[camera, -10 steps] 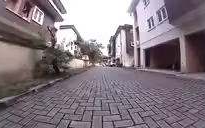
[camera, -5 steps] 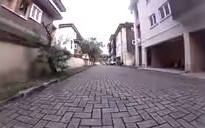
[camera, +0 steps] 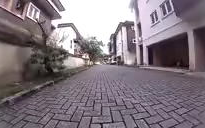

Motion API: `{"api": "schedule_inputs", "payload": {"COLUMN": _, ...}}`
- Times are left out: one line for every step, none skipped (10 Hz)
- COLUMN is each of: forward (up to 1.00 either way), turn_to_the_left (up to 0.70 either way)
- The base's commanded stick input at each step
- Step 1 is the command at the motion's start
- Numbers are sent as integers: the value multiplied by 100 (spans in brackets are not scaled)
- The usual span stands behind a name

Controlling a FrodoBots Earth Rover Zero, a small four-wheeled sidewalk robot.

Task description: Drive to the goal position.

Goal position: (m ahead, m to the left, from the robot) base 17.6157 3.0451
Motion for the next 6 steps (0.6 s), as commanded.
{"api": "schedule_inputs", "payload": {"forward": 69, "turn_to_the_left": 3}}
{"api": "schedule_inputs", "payload": {"forward": 69, "turn_to_the_left": 3}}
{"api": "schedule_inputs", "payload": {"forward": 69, "turn_to_the_left": 3}}
{"api": "schedule_inputs", "payload": {"forward": 69, "turn_to_the_left": 3}}
{"api": "schedule_inputs", "payload": {"forward": 69, "turn_to_the_left": 3}}
{"api": "schedule_inputs", "payload": {"forward": 69, "turn_to_the_left": 3}}
